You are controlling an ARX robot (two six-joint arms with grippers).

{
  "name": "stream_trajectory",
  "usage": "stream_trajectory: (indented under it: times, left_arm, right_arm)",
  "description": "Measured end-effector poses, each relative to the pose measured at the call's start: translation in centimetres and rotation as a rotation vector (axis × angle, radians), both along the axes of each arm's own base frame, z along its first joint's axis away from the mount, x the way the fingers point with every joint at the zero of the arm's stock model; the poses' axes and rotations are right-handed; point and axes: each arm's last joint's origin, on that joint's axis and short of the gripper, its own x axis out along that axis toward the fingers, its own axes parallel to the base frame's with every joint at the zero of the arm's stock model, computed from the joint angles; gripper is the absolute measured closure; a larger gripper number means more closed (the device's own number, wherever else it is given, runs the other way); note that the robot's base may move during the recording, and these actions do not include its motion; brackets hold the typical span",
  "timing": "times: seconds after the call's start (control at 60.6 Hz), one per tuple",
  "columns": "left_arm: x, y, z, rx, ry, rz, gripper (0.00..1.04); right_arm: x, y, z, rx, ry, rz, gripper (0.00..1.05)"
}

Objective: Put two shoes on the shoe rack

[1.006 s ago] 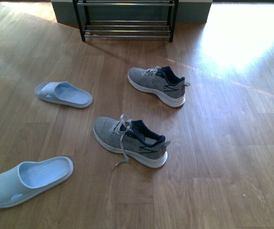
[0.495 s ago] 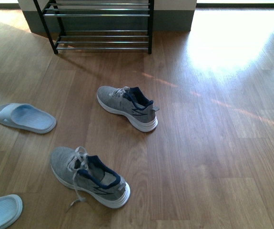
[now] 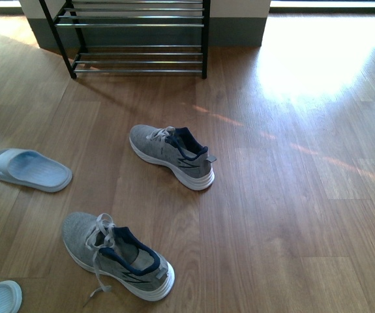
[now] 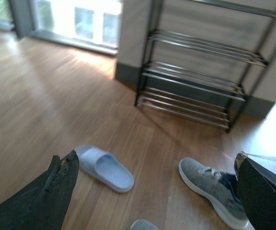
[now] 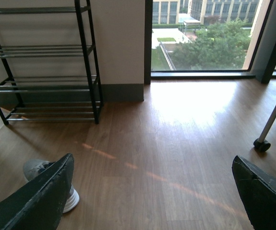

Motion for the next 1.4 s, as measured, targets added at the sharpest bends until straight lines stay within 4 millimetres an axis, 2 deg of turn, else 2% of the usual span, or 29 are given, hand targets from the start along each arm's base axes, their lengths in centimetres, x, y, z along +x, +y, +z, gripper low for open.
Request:
stream_trajectory:
  times: [0.049,0.115,0.247,0.297,0.33,0.379,0.412,0.495,0.594,0.792,1.072,1.402]
  left_arm:
    - [1.1,-0.4,0.2,-0.126,-0.006,0.08,0.09]
    - [2.9,-1.1,0.2,-0.28,-0.011,0.075,0.09]
    - [8.6,-2.4,-0.9,-0.565,0.081,0.004,0.09]
    - [10.9,-2.8,-2.4,-0.636,0.188,0.009,0.09]
    - [12.6,-3.0,-4.3,-0.694,0.297,0.019,0.09]
    - [13.8,-3.0,-6.5,-0.726,0.403,0.05,0.09]
    - [14.7,-3.0,-8.7,-0.746,0.516,0.082,0.09]
    - [16.1,-3.3,-12.4,-0.788,0.71,0.101,0.09]
    - [17.6,-3.9,-15.6,-0.81,0.876,0.12,0.09]
    - [19.3,-5.0,-20.0,-0.856,1.092,0.115,0.09]
    - [21.6,-6.4,-24.4,-0.864,1.311,0.146,0.09]
    - [22.7,-8.1,-27.3,-0.819,1.434,0.159,0.09]
  right_arm:
    - [0.0,0.0,0.0,0.0,0.0,0.001,0.09]
    - [0.0,0.0,0.0,0.0,0.0,0.001,0.09]
    - [0.0,0.0,0.0,0.0,0.0,0.0,0.09]
    - [0.0,0.0,0.0,0.0,0.0,0.001,0.09]
    - [0.0,0.0,0.0,0.0,0.0,0.001,0.09]
    - [0.0,0.0,0.0,0.0,0.0,0.001,0.09]
    - [0.0,0.0,0.0,0.0,0.0,0.0,0.09]
    - [0.0,0.0,0.0,0.0,0.0,0.0,0.09]
    - [0.0,0.0,0.0,0.0,0.0,0.0,0.09]
    - [0.0,0.0,0.0,0.0,0.0,0.001,0.09]
    - [0.0,0.0,0.0,0.0,0.0,0.001,0.09]
    - [0.0,0.0,0.0,0.0,0.0,0.001,0.09]
